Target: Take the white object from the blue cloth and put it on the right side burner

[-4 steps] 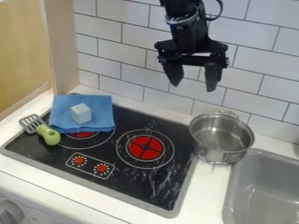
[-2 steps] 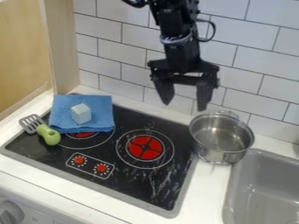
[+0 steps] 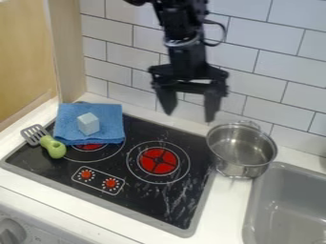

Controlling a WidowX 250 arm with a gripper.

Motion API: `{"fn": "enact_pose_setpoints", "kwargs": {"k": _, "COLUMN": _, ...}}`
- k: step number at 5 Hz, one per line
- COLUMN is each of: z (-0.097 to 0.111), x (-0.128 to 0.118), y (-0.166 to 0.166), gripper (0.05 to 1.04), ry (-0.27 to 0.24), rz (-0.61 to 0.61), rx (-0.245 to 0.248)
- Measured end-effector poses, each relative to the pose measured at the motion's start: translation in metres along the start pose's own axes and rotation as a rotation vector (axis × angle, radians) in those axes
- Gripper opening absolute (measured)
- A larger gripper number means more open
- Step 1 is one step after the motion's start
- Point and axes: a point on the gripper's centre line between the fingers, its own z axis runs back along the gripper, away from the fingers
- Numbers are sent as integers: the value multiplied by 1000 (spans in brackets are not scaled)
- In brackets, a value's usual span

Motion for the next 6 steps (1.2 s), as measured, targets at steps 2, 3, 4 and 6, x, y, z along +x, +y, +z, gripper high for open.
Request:
{"fn": "enact_pose_setpoints", "kwargs": {"k": 2, "z": 11, "x": -6, "y": 54, "gripper": 998, "ry": -35, "rz": 157, "rx": 85}}
{"fn": "enact_pose_setpoints", "kwargs": {"k": 3, "z": 15, "x": -13, "y": 75, "gripper": 998, "ry": -4, "rz": 212, "rx": 130}}
{"fn": "enact_pose_setpoints", "kwargs": {"k": 4, "z": 19, "x": -16, "y": 97, "gripper": 998, "ry": -10, "rz": 263, "rx": 142}}
{"fn": "enact_pose_setpoints", "kwargs": {"k": 6, "z": 20, "x": -23, "y": 123, "gripper": 998, "ry": 3, "rz": 339, "rx": 163}}
